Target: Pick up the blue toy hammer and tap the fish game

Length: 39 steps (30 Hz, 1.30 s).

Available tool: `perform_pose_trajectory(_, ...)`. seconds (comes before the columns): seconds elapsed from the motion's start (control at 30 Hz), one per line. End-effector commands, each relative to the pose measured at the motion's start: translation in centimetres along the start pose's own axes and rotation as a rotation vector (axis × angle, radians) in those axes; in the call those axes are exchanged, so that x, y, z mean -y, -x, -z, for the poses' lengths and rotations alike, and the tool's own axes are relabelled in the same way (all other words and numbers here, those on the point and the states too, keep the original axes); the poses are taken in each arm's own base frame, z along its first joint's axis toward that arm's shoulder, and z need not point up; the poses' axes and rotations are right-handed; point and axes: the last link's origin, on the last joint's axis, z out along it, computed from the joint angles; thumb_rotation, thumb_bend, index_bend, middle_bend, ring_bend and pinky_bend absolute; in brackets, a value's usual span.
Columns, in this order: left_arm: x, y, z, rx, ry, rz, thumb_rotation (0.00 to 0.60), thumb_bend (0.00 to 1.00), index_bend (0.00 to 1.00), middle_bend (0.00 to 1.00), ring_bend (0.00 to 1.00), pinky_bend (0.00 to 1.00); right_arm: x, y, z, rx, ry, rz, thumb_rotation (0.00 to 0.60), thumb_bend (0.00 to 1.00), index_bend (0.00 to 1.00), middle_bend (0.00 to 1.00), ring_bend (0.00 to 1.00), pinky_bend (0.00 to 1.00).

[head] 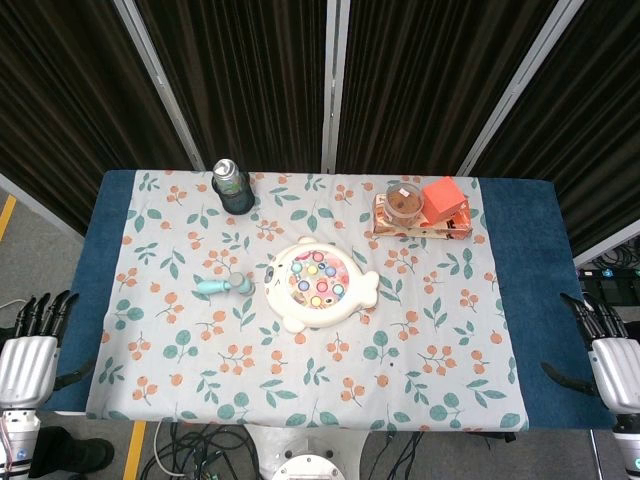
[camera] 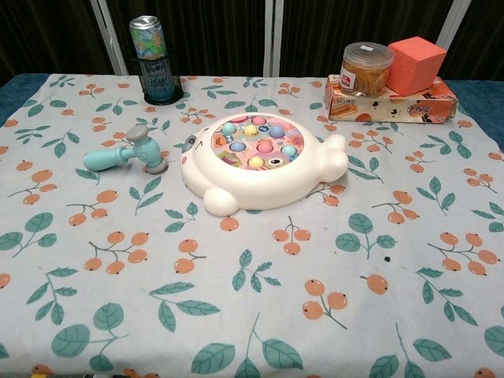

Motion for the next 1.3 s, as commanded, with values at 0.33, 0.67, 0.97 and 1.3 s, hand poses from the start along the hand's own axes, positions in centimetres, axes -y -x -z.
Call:
perform_pose_trajectory(0.33,-0.4,0.1,-0.6,0.005,0.006,0.004,0.6,0.13,0.09,0.05,0.0,0.01,0.6,-0.1,-1.1,0.008,-0.034,0.011,0.6,0.04,0.05,0.14,0.0,0.07)
perform_pose_trajectory(0.67,-4.7,-0.4,-8.1,0.038,0.242,0.15,0.6,0.13,0.21,0.12,0.01,0.06,1.0,-1.0,-1.4,-0.016,-0.065,0.045,0.6,0.04,0.05,0.14,0.0,0.07)
perform_pose_trajectory(0.97,-9.8,1.5,-16.9,0.241,0.341,0.177,0.6,0.16,0.19,0.19,0.11,0.16,1.2,-1.1,-1.1,-0.022,-0.061,0.051,0.6,0.04,0.05,0.14,0.0,0.07)
perform_pose_trajectory(1.3,-13.8,6.3,-19.9,0.402,0.335,0.124,0.6,0.19,0.25,0.25,0.16,0.17,0.8,-0.9,-1.0,-0.006,-0.029,0.052,0.6,0.04,0.05,0.14,0.0,0.07)
